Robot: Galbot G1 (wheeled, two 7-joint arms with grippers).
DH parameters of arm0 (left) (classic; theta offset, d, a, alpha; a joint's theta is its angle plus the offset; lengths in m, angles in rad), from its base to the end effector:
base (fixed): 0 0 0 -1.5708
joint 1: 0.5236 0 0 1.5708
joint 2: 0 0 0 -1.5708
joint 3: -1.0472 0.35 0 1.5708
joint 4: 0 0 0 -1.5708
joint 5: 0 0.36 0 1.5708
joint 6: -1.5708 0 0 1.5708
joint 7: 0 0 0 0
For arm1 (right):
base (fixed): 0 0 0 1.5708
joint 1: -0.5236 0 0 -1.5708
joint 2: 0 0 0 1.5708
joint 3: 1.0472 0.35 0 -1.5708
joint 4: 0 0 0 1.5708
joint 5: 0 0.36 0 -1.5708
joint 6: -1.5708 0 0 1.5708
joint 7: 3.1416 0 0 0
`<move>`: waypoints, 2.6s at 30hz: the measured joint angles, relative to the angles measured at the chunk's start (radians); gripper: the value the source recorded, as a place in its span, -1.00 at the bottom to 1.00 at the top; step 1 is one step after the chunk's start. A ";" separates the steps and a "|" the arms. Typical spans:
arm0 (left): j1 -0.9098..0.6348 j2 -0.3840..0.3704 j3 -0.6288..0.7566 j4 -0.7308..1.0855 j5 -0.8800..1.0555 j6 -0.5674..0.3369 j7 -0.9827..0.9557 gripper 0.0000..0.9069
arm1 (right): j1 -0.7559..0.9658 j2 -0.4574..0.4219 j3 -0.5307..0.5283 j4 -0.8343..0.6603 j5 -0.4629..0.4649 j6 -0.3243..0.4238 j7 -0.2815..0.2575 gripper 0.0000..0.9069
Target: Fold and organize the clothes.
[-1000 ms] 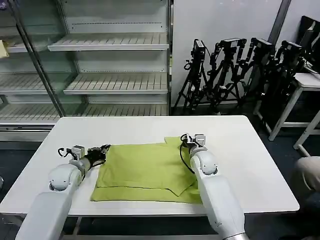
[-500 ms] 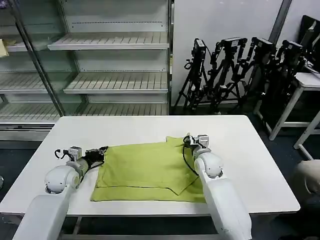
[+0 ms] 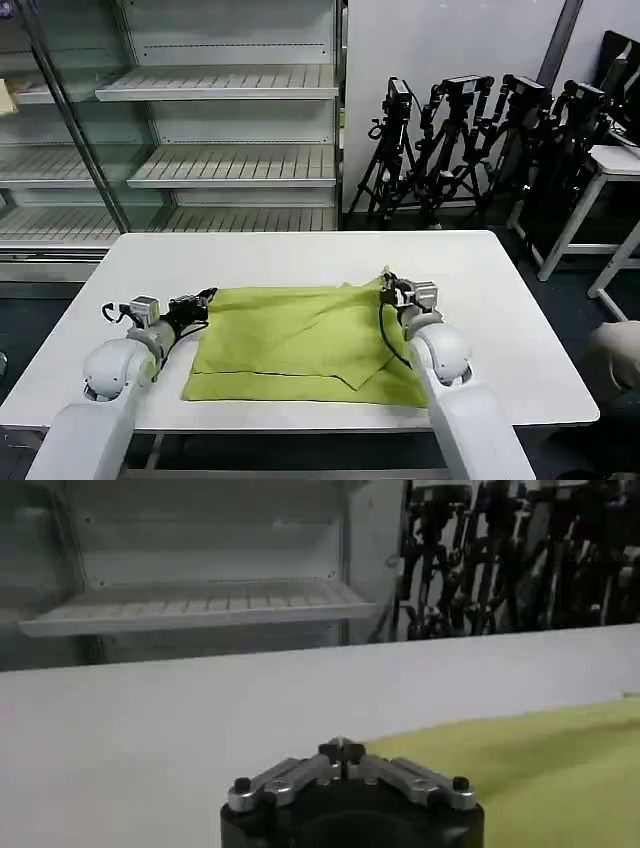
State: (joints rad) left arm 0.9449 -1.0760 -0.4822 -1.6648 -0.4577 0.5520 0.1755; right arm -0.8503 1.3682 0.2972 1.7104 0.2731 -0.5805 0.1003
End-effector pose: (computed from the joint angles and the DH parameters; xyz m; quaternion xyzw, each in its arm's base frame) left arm 0.3854 0.1371 -0.2473 -0.1180 -0.9740 -0.0126 0.1930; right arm 0.4013 0.0180 -0.2359 0.0834 -0.9853 0.0155 0.1481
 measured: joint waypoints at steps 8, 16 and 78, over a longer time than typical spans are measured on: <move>0.059 -0.013 -0.037 -0.062 0.000 -0.004 0.000 -0.96 | -0.091 -0.025 0.004 0.081 -0.004 0.001 -0.009 -1.00; 0.132 -0.029 -0.075 -0.125 0.000 -0.009 0.001 -0.96 | -0.167 -0.043 0.010 0.141 -0.002 0.001 -0.011 -1.00; 0.382 -0.052 -0.139 -0.333 0.032 -0.008 -0.031 1.00 | -0.366 -0.103 0.071 0.314 -0.025 0.002 -0.052 1.00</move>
State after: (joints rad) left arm 1.3267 -1.1280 -0.6207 -1.9978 -0.4253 0.5436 0.1441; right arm -1.2160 1.2654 0.3680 2.0239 0.2478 -0.5781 0.0483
